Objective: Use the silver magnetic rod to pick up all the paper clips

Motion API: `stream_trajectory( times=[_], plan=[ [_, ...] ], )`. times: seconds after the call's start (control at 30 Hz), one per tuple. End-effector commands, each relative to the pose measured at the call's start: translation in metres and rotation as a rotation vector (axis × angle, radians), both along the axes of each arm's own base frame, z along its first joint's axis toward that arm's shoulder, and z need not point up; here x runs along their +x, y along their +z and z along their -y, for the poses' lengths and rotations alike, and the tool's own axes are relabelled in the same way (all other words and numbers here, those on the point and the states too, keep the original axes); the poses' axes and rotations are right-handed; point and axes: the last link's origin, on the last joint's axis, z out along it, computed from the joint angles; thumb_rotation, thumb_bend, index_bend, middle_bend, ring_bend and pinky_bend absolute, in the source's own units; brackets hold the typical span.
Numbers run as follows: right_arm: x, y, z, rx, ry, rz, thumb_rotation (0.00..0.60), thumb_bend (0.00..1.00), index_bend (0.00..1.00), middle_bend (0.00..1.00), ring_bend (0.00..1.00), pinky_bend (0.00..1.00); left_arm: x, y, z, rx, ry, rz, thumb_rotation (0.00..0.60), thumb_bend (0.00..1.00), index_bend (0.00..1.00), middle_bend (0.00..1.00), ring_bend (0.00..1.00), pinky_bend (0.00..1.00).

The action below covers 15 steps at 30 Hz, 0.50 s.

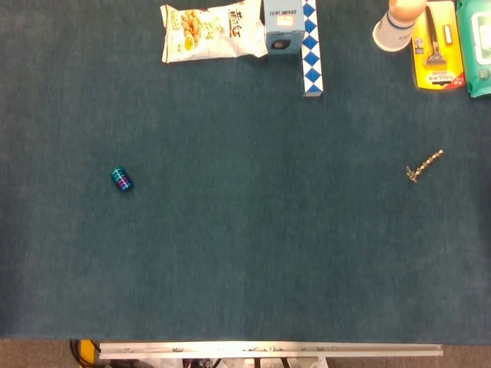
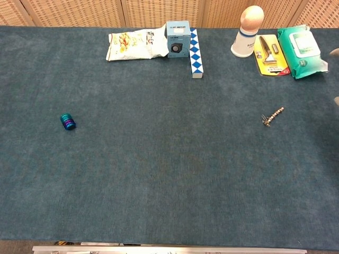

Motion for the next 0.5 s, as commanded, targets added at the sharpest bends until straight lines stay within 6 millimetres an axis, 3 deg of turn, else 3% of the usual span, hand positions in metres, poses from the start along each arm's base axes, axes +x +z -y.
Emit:
stream_trajectory(
  times=[0.03, 0.2, 0.5],
  plan=[
    [-0.005, 0.013, -0.020, -0.057, -0.003, 0.025, 0.600, 0.25, 0.20, 0.15, 0.07, 0.20, 0.003, -0.004, 0.001, -0.015, -0.012, -0.001, 0.600, 0.09, 0.45, 0.44, 0.34, 0.42],
    [-0.013, 0.022, -0.039, -0.099, -0.025, 0.046, 0.600, 0.25, 0.20, 0.15, 0.07, 0.20, 0.006, -0.011, 0.003, -0.041, -0.022, 0.000, 0.600, 0.09, 0.45, 0.44, 0.34, 0.42],
    [-0.016, 0.021, -0.054, -0.097, -0.047, 0.087, 0.600, 0.25, 0.20, 0.15, 0.07, 0.20, 0.011, -0.016, 0.003, -0.060, -0.033, 0.012, 0.600, 0.09, 0.45, 0.44, 0.34, 0.42]
  ],
)
